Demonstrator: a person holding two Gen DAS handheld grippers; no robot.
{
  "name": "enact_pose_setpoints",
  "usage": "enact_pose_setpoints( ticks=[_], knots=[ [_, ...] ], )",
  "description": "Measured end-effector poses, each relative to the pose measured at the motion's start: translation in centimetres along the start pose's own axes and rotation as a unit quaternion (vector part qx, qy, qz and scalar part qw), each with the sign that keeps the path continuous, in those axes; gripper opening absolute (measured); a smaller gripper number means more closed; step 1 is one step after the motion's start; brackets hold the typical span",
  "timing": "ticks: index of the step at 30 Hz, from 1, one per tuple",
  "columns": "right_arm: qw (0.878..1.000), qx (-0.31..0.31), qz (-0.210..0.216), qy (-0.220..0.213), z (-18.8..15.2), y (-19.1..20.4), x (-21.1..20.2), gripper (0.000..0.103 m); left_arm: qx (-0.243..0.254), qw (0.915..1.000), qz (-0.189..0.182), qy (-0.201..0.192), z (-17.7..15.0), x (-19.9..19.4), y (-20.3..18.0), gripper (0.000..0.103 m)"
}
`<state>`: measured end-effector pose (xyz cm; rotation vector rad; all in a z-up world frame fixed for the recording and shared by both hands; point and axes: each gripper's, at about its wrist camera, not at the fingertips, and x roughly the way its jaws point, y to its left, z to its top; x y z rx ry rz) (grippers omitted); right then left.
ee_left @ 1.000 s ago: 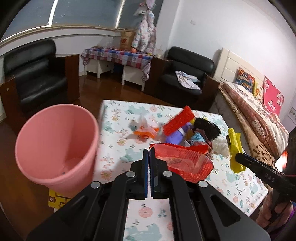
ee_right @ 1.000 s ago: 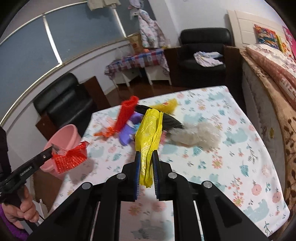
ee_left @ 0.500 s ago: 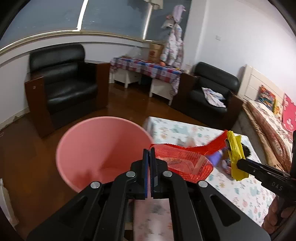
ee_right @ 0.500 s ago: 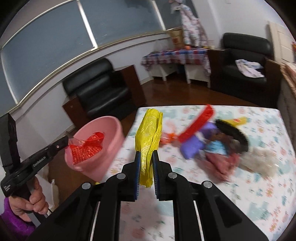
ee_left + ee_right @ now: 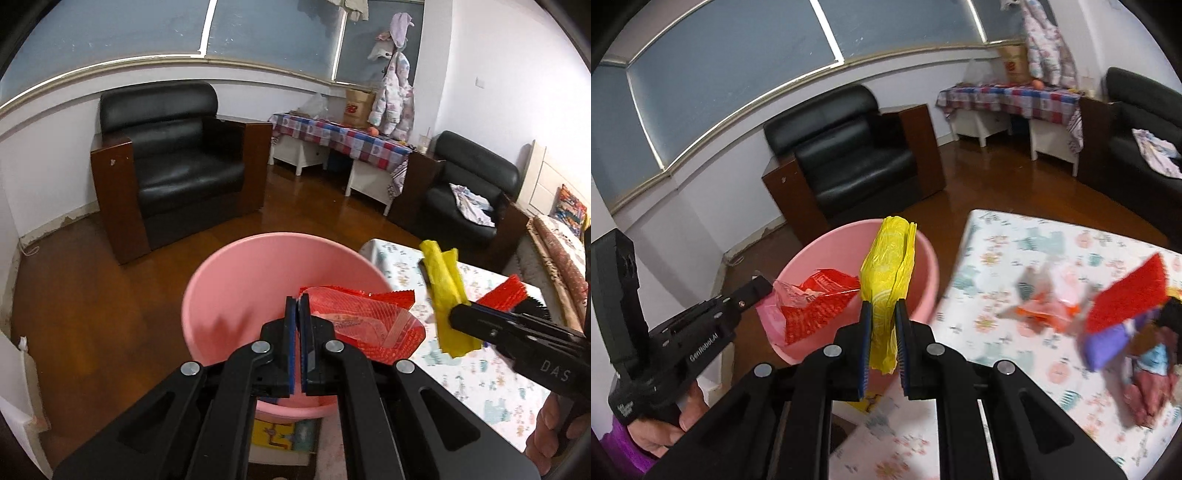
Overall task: Collect trash
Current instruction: 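Carry the red mesh and yellow bag over the pink bin and open both tools, then move both open tools back to the trash pile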
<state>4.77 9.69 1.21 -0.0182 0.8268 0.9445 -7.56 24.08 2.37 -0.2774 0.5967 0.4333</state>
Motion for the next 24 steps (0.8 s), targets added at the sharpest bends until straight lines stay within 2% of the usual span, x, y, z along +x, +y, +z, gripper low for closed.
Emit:
enact_pose_setpoints(
  ticks=[8, 10, 12, 14, 16, 24],
  knots=[
    [1.000, -0.005, 0.010, 0.021, 0.6, 1.3, 3.7, 0.015, 0.003, 0.9999, 0.008, 0.014, 0.1, 1.2, 1.0, 0.001],
    [1.000, -0.008, 0.010, 0.022, 0.6, 1.4, 4.0, 0.023, 0.006, 0.9999, 0.004, 0.014, 0.0, 1.3, 1.0, 0.002],
    [1.000, -0.008, 0.012, 0.021, 0.5, 1.5, 3.9, 0.033, 0.006, 0.9999, 0.001, 0.015, 0.0, 1.3, 1.0, 0.008],
    [1.000, -0.009, 0.014, 0.018, 0.5, 1.4, 3.9, 0.040, 0.001, 0.9999, -0.003, 0.015, 0.1, 1.3, 1.2, 0.029],
    [1.000, -0.011, 0.013, 0.016, 0.4, 1.4, 3.7, 0.042, -0.002, 0.9999, -0.004, 0.013, 0.1, 1.2, 1.3, 0.043],
    [1.000, -0.011, 0.007, 0.005, -0.2, 1.0, 2.5, 0.048, -0.004, 0.9998, -0.015, 0.009, 0.2, 0.6, 0.8, 0.045]
  ],
)
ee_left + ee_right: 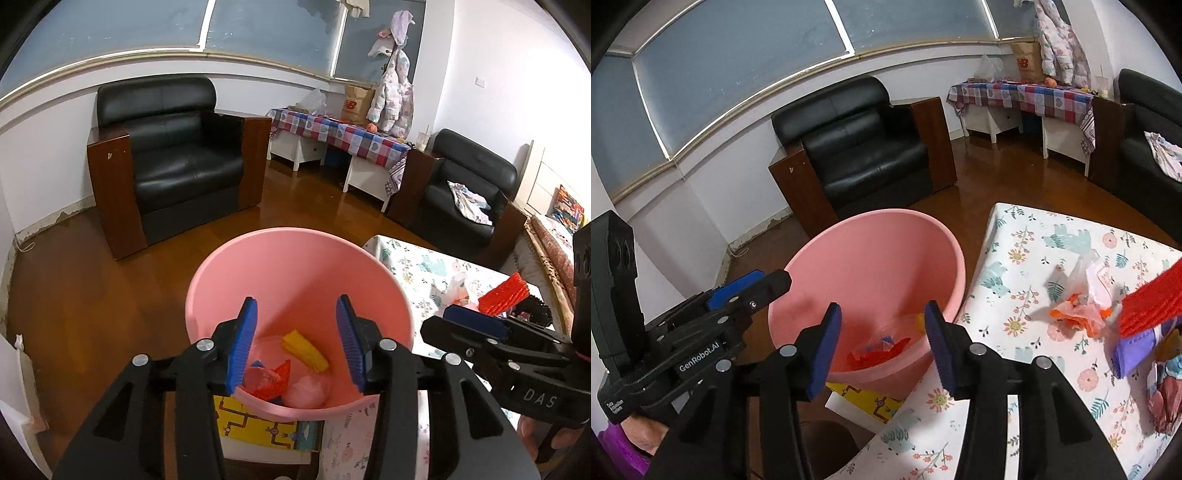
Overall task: Collect trash
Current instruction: 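Move both open tools back to the trash pile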
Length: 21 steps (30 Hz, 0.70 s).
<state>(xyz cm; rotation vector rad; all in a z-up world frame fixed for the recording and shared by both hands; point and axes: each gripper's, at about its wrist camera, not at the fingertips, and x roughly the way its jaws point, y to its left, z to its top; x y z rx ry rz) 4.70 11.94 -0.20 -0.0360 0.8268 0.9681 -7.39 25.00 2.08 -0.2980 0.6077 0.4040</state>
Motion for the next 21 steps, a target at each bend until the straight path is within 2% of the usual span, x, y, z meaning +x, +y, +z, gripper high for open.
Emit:
enact_pose_setpoints(
  ticks=[21],
  knots=[
    [0.998, 0.039, -0.035, -0.035, -3.6, -4.3, -7.2, 0.058, 0.034, 0.9985, -0.043, 0.003, -1.2, -1.5, -5.8, 0.045]
  ],
)
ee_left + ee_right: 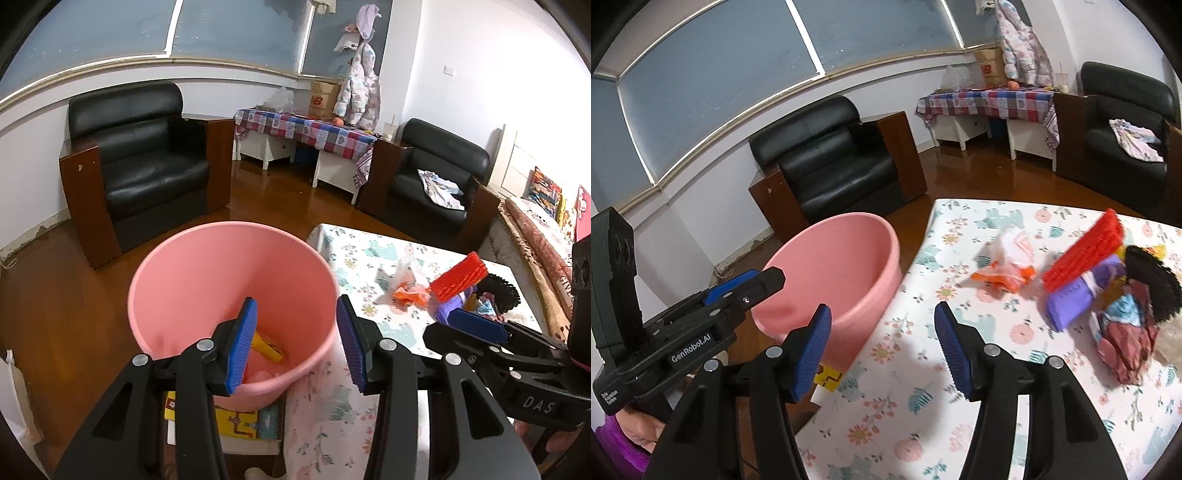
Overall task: Collect trash
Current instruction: 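Move both open tools back to the trash pile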
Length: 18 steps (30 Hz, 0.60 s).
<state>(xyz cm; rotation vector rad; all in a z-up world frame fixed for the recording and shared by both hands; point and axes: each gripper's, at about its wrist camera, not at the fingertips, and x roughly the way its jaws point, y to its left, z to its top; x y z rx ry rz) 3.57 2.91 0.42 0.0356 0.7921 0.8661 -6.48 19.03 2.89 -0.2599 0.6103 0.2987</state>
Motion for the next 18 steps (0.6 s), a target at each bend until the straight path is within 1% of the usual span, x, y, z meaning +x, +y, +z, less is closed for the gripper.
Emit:
enact_pose_setpoints(
  ticks=[3, 7, 15, 18],
  knots=[
    [1.000, 0.010, -0.006, -0.004, -0.7, -1.1, -1.2, 0.059, 0.007, 1.0000, -0.003, 0.002, -0.3, 0.0, -0.7, 0.045],
    [0.999, 0.030, -0.016, -0.011, -1.4, -2.8, -2.6, 0.059, 0.016, 0.9997, -0.015, 0.010, -0.6, 0.1, -1.9, 0.045],
    [0.995, 0.069, -0.058, -0.037, -3.0, -6.9, -6.6, 0.059, 0.033, 0.9985, -0.039, 0.019, -0.9, 0.5, -4.8, 0.045],
    [0.992, 0.089, -0.073, -0.047, -3.7, -8.8, -8.2, 0.059, 0.045, 0.9980, -0.041, 0.017, -0.9, 0.8, -5.9, 0.045]
  ],
)
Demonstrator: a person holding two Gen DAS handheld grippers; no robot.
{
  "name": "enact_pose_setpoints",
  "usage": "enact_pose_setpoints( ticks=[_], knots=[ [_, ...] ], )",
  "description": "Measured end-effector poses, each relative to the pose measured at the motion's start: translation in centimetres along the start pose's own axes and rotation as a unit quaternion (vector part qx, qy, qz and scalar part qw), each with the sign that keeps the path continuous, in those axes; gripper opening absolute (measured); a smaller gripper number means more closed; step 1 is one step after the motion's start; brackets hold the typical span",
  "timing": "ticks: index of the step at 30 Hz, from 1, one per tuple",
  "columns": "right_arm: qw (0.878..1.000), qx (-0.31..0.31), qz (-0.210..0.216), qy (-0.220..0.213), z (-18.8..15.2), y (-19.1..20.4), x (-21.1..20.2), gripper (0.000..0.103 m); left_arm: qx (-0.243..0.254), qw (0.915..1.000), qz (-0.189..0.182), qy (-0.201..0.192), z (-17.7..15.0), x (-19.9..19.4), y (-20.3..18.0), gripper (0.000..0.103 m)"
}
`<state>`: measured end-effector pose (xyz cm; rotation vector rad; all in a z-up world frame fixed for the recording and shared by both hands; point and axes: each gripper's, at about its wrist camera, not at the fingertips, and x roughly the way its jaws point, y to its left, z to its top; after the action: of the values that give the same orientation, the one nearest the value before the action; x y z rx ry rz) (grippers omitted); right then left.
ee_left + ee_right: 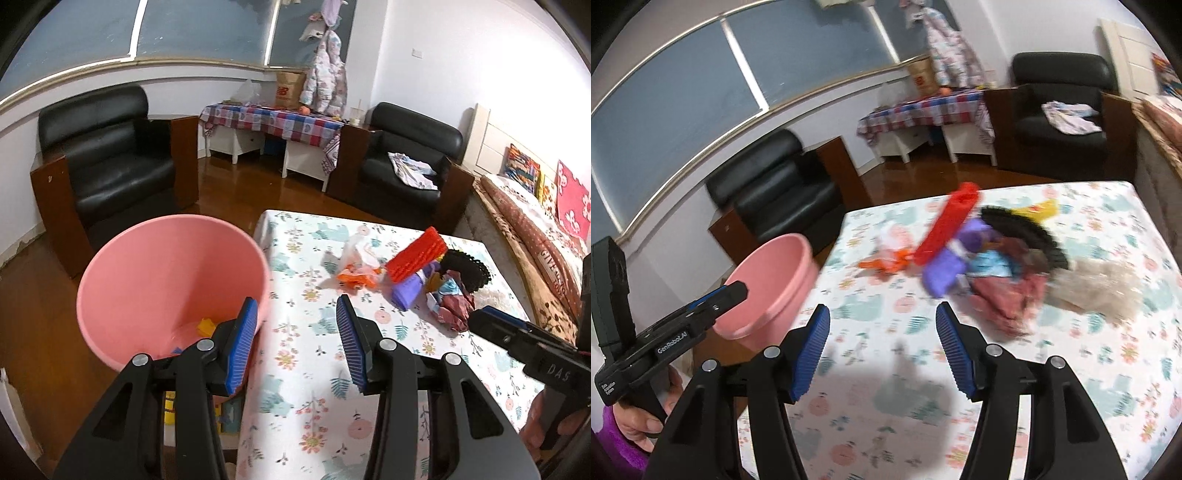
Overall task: Collect trash
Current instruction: 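Move both open tools back to the trash pile, then close the left tool on the clear plastic bag with orange contents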
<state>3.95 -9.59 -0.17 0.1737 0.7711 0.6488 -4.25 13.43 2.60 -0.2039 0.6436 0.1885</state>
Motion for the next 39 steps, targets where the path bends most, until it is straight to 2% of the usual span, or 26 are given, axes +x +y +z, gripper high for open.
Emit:
enact_pose_setpoints(
  ticks=[8, 12, 20, 25, 39],
  knots=[
    [0.998, 0.051, -0.037, -0.014, -0.9, -5.2, -2.0, 0.059, 0.030, 0.9994, -0.018, 0.005, -0.2, 1.3, -3.3, 0.045],
    [0.996, 0.073, -0.042, -0.012, -1.2, -7.0, -1.8, 0.059, 0.048, 0.9985, -0.024, 0.007, -0.2, 2.1, -4.7, 0.045],
    [0.996, 0.070, -0.054, -0.011, -0.8, -7.7, 0.0, 0.059, 0.047, 0.9981, -0.032, 0.025, 1.3, 5.2, -6.3, 0.045],
    [0.995, 0.077, -0.059, -0.009, -0.5, -8.2, 1.1, 0.059, 0.055, 0.9977, -0.020, 0.035, 2.0, 7.9, -6.9, 0.045],
    [0.991, 0.132, -0.036, 0.006, -1.6, -10.9, 2.2, 0.059, 0.059, 0.9950, 0.009, 0.080, 2.7, 15.3, -6.9, 0.045]
  ],
)
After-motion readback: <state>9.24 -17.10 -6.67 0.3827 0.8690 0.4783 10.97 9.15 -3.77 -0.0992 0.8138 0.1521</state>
